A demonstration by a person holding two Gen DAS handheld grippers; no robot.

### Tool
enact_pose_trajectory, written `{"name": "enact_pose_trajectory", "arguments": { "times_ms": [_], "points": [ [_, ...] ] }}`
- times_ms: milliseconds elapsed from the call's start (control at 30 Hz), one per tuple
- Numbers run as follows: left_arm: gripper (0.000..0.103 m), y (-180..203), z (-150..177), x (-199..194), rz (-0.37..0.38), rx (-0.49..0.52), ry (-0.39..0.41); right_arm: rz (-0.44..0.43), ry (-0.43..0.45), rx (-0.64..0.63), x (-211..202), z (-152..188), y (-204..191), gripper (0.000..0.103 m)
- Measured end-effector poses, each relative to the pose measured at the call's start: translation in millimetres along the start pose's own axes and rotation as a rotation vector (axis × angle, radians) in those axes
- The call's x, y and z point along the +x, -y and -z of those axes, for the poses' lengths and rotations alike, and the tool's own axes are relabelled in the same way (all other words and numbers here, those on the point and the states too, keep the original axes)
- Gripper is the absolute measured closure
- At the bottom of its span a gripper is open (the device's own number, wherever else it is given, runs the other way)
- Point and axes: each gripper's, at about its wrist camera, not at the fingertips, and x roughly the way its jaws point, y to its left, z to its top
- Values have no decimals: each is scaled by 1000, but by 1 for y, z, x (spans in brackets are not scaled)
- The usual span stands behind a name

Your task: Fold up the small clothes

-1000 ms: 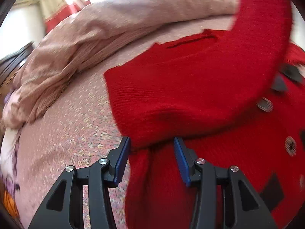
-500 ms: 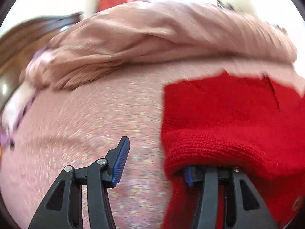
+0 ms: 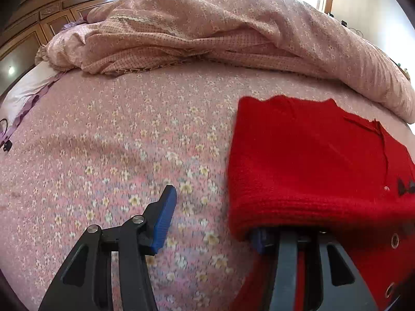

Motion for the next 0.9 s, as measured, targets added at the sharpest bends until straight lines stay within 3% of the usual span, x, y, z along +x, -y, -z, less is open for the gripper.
{"name": "enact_pose_trajectory", "arguments": {
  "times_ms": [100,167,333,400,467,533,667,767,900],
  "points": [
    [58,-2,2,-6,6,20,-10,135,-135,134,18,14,38,91],
    [58,0,7,-12,11,43,-17,166,-219,249,26,27,67,90],
    [58,3,20,-36,25,112,-36,3,-238,408,23,41,105,88],
    [58,1,20,-45,42,117,-34,-97,-257,437,23,37,108,66],
    [58,-5,17,-50,58,107,-22,-221,-255,430,18,32,95,57],
    [58,-9,16,-59,61,84,3,-249,-233,359,10,27,75,55],
    [58,-15,8,-65,69,48,53,-164,-289,242,27,24,51,54],
    [58,-16,5,-60,65,50,52,-130,-343,299,44,34,59,54],
    [58,-21,0,-48,63,47,32,-104,-324,339,36,46,71,54]
  ]
}}
